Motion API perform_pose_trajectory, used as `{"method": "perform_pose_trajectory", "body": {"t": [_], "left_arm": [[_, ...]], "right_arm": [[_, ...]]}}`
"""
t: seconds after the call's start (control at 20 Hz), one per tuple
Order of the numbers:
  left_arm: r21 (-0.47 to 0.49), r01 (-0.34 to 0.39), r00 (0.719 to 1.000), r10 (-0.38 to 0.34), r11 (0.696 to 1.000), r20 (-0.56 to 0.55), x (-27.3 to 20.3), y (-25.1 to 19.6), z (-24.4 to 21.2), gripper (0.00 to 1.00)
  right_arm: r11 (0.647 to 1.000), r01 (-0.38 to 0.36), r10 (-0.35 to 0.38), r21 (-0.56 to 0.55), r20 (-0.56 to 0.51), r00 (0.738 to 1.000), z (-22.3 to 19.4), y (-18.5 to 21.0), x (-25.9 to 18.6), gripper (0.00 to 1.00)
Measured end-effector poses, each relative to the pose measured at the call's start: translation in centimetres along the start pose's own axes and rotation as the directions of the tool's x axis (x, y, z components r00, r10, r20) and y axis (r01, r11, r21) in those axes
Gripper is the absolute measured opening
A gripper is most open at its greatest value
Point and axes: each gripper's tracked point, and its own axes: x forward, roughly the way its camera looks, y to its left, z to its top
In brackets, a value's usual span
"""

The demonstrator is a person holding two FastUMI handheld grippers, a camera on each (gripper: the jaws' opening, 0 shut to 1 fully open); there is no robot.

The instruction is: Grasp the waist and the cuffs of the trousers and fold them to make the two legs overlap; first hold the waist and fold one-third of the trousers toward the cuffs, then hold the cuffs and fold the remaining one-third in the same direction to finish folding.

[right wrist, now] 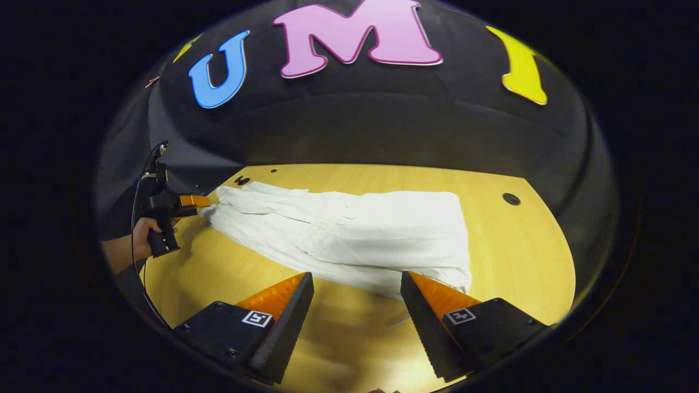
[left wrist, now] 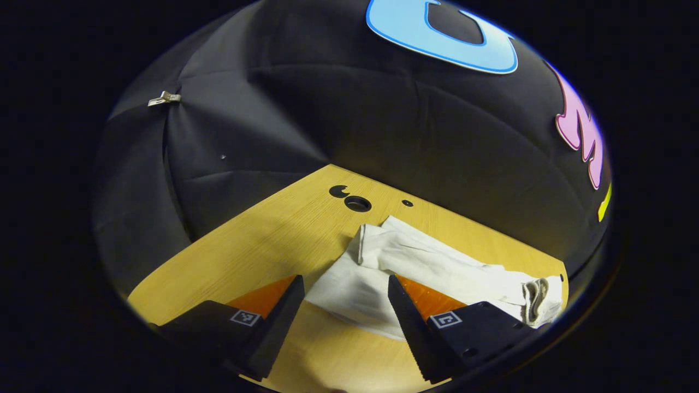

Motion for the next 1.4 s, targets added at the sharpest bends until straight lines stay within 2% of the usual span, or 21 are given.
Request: {"method": "perform_pose_trajectory", "body": {"t": [0.1,0.15,0.2,0.25,0.4,0.55,0.7,0.75,0.8,0.85,0.95,1.0,1.1,1.15,1.2,1.4], "left_arm": [[0.025,-0.004,1.000,0.004,1.000,-0.018,1.5,0.7,-0.3,0.96],[0.034,-0.011,1.000,0.012,0.999,-0.025,2.2,1.1,-0.5,0.91],[0.031,-0.005,0.999,0.006,0.999,-0.037,2.7,1.2,-0.8,0.91],[0.027,0.003,0.999,-0.002,1.000,-0.050,3.0,1.0,-1.1,0.97],[0.073,0.025,0.997,-0.019,0.997,-0.075,3.3,0.3,-1.7,0.99],[0.183,0.083,0.987,-0.056,0.980,-0.149,3.1,-1.9,-3.1,0.97],[0.266,0.080,0.986,-0.038,0.960,-0.162,3.6,-3.1,-3.6,0.94],[0.264,0.079,0.987,-0.040,0.961,-0.153,3.6,-3.6,-3.6,0.82],[0.258,0.081,0.988,-0.044,0.963,-0.148,3.7,-4.1,-3.6,0.81],[0.243,0.086,0.989,-0.054,0.966,-0.136,3.7,-4.2,-3.7,0.70],[0.177,0.087,0.992,-0.068,0.980,-0.110,3.8,-4.8,-3.5,0.31],[0.149,0.088,0.992,-0.072,0.985,-0.107,3.8,-4.9,-3.7,0.32],[0.097,0.102,0.991,-0.092,0.990,-0.100,3.4,-5.4,-4.0,0.21],[0.071,0.111,0.990,-0.104,0.991,-0.101,3.1,-5.8,-4.1,0.12],[0.045,0.122,0.987,-0.117,0.991,-0.109,3.0,-6.2,-4.6,0.08],[-0.004,0.089,0.994,-0.089,0.996,-0.069,1.7,-6.6,-4.4,0.06]], "right_arm": [[0.998,0.054,-0.054,0.032,-0.001,0.999,-0.2,-1.9,-2.0,0.99],[0.996,0.078,-0.078,0.041,0.000,0.997,-0.4,-2.6,-3.0,0.98],[0.994,0.097,-0.097,0.049,-0.004,0.995,-0.6,-3.4,-3.9,0.98],[0.993,0.109,-0.108,0.054,-0.009,0.994,-0.8,-3.7,-4.8,0.99],[0.989,0.139,-0.138,0.044,-0.024,0.990,-1.6,-4.6,-6.4,0.98],[0.989,0.138,-0.137,0.044,-0.035,0.990,-2.1,-4.1,-6.5,0.99],[0.992,0.121,-0.120,0.033,-0.051,0.992,-2.8,-3.2,-6.3,0.99],[0.993,0.112,-0.110,0.035,-0.052,0.993,-2.8,-2.9,-6.5,0.99],[0.994,0.102,-0.100,0.037,-0.048,0.994,-2.6,-2.6,-6.7,0.99],[0.995,0.093,-0.092,0.034,-0.041,0.995,-2.4,-2.6,-6.9,0.99],[0.996,0.083,-0.082,0.020,-0.034,0.996,-2.4,-3.0,-7.3,0.99],[0.997,0.074,-0.073,0.008,-0.040,0.997,-2.5,-3.5,-7.3,0.99],[0.997,0.072,-0.073,-0.017,-0.055,0.996,-2.8,-4.6,-7.2,0.99],[0.997,0.078,-0.078,-0.013,-0.043,0.996,-2.3,-5.2,-7.3,0.99],[0.997,0.076,-0.076,0.003,-0.028,0.997,-1.8,-5.7,-7.5,0.99],[0.999,0.048,-0.048,0.012,-0.016,0.999,-1.5,-7.6,-7.8,0.99]]}}
